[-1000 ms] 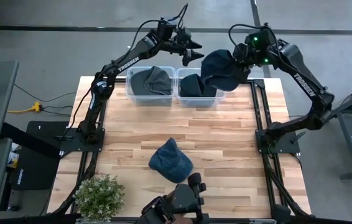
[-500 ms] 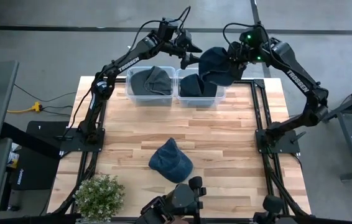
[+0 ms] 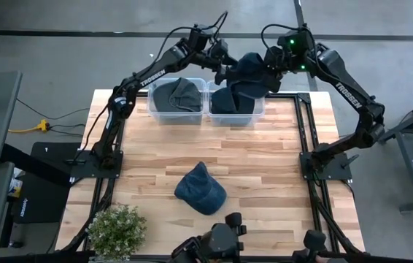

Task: Pick & Place hat
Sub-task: Put the top blue cap into the right transparent bin, then put the blue cap into the right transparent bin

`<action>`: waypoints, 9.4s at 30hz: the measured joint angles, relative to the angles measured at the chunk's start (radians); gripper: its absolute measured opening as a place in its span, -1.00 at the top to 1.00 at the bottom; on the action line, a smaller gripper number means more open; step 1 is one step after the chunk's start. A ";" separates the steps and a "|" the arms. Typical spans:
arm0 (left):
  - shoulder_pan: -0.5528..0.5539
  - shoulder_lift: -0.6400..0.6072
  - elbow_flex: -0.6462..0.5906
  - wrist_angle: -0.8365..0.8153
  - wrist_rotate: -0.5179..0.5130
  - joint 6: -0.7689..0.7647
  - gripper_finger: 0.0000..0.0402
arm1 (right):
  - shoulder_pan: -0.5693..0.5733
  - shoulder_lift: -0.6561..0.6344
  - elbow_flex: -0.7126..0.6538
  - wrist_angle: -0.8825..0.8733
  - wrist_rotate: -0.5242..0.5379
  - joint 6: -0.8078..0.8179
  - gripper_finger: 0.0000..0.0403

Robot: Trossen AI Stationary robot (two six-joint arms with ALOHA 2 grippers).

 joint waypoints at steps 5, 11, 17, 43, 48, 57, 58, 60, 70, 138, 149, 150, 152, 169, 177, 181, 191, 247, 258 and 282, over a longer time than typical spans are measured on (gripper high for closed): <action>-0.012 0.000 0.000 0.000 -0.098 0.006 -0.43 | 0.000 0.000 0.000 -0.046 -0.014 0.009 0.86; -0.006 0.000 0.000 0.000 -0.136 0.014 -0.42 | -0.002 -0.001 0.000 -0.127 0.066 -0.019 0.86; -0.008 0.000 0.000 0.000 -0.082 0.035 -0.42 | 0.000 -0.003 0.000 -0.078 0.057 -0.023 0.86; -0.010 0.000 0.000 0.007 0.049 -0.080 -0.42 | 0.006 -0.004 0.000 0.054 -0.089 -0.043 0.86; -0.010 0.000 0.000 0.032 0.056 -0.145 -0.27 | 0.006 -0.004 0.000 0.053 -0.090 -0.041 0.86; -0.010 0.001 0.000 0.034 0.068 -0.201 0.55 | 0.006 -0.003 0.000 0.052 -0.089 -0.025 0.86; -0.010 0.001 0.000 0.033 0.075 -0.201 0.68 | 0.006 -0.003 0.000 0.052 -0.089 -0.025 0.86; -0.010 0.001 0.000 0.033 0.098 -0.202 0.90 | 0.006 -0.003 0.000 0.052 -0.089 -0.025 0.86; -0.015 0.001 0.000 0.032 0.099 -0.227 0.99 | 0.007 -0.003 0.000 0.052 -0.060 0.001 0.78; -0.054 0.179 0.001 0.202 0.060 -0.802 1.00 | -0.141 -0.061 0.001 -0.074 0.261 0.159 -0.14; -0.049 0.181 0.000 -0.051 -0.070 -0.656 1.00 | -0.141 -0.061 0.001 -0.073 0.249 0.167 -0.14; -0.047 0.181 0.000 -0.058 -0.067 -0.640 1.00 | -0.140 -0.061 0.001 -0.073 0.248 0.167 -0.14; -0.045 0.181 0.000 -0.080 -0.064 -0.613 1.00 | -0.139 -0.061 0.001 -0.073 0.246 0.167 -0.14; -0.029 0.176 0.060 -0.194 -0.123 -0.379 0.13 | -0.136 -0.061 0.000 -0.083 0.234 0.167 -0.14; 0.021 0.160 0.061 -0.295 -0.171 -0.361 -0.31 | -0.136 -0.061 0.000 -0.094 0.233 0.167 -0.14; 0.044 0.142 0.059 -0.311 -0.172 -0.365 -0.35 | -0.136 -0.061 0.000 -0.094 0.219 0.167 -0.14; 0.064 0.072 0.060 -0.344 -0.252 -0.349 -0.35 | -0.136 -0.061 0.000 -0.091 0.107 0.208 -0.14; -0.529 -0.128 -0.067 -0.467 -0.373 -0.322 1.00 | 0.174 -0.584 -0.506 0.003 -0.055 0.482 -0.05; -0.691 -0.206 -0.318 0.008 -0.375 -0.439 1.00 | 0.296 -0.820 -0.537 -0.137 -0.028 0.877 -0.04; -0.839 -0.382 -1.131 1.289 -0.709 -0.790 1.00 | 0.568 -0.807 -0.597 -0.123 -0.312 0.783 -0.04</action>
